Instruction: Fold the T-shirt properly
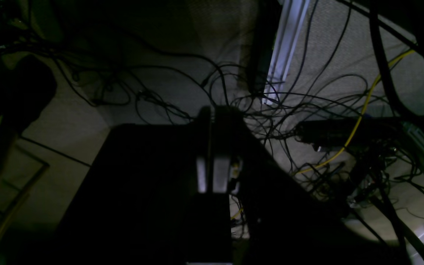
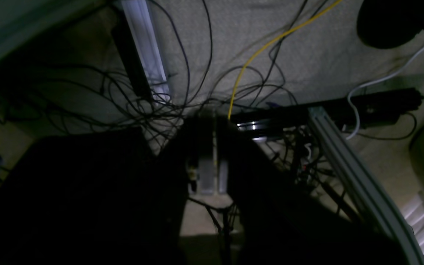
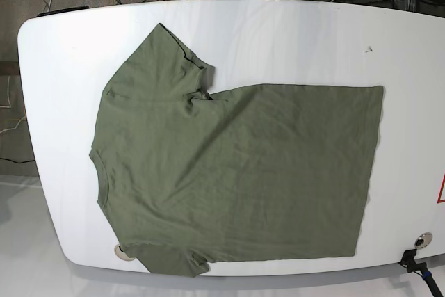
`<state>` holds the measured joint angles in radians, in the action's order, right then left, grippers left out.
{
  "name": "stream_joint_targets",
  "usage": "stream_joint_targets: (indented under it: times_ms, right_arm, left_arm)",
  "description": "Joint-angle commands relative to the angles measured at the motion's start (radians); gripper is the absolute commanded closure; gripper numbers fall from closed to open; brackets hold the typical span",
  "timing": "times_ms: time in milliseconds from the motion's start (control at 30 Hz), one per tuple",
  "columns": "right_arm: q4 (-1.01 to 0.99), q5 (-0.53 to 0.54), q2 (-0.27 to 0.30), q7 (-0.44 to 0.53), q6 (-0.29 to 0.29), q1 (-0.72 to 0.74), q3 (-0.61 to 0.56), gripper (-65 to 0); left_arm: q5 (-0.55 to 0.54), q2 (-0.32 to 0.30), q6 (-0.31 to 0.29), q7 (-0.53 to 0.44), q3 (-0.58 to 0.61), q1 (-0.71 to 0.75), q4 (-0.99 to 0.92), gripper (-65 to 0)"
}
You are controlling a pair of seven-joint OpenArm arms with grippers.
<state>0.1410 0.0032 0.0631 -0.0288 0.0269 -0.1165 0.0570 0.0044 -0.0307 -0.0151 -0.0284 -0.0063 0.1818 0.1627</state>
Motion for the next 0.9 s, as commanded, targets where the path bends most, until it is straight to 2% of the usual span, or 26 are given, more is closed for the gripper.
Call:
stream_joint_targets:
  times_ms: [0,267,633,700,867]
  right_arm:
    - [0.028,-0.008,0.015,-0.006,0.005,-0.031,-0.008,-0.3]
    - [0.086,0.001,0.041,-0.013,0.011,-0.088,-0.011,-0.1]
    - [0.080,-0.003,0.046,-0.011,0.003,-0.079,-0.002,-0.4]
    - [0.085,-0.001,0.056,-0.012,0.019,-0.085,0.000,-0.3]
    - [0.104,-0.004,0.097,-0.009,0.122,-0.111,0.001,-0.2]
  left_arm:
    - [0.008,-0.019,0.001,0.005,0.001,0.026,0.023,-0.1]
    - [0.014,-0.057,-0.004,-0.006,0.002,0.092,0.082,-0.3]
    - [0.002,-0.055,-0.012,-0.028,0.007,0.083,0.091,0.0]
    - [0.006,-0.057,-0.016,-0.037,0.005,0.086,0.091,0.0]
    - [0.004,-0.060,-0.021,-0.071,0.006,0.092,0.089,0.0]
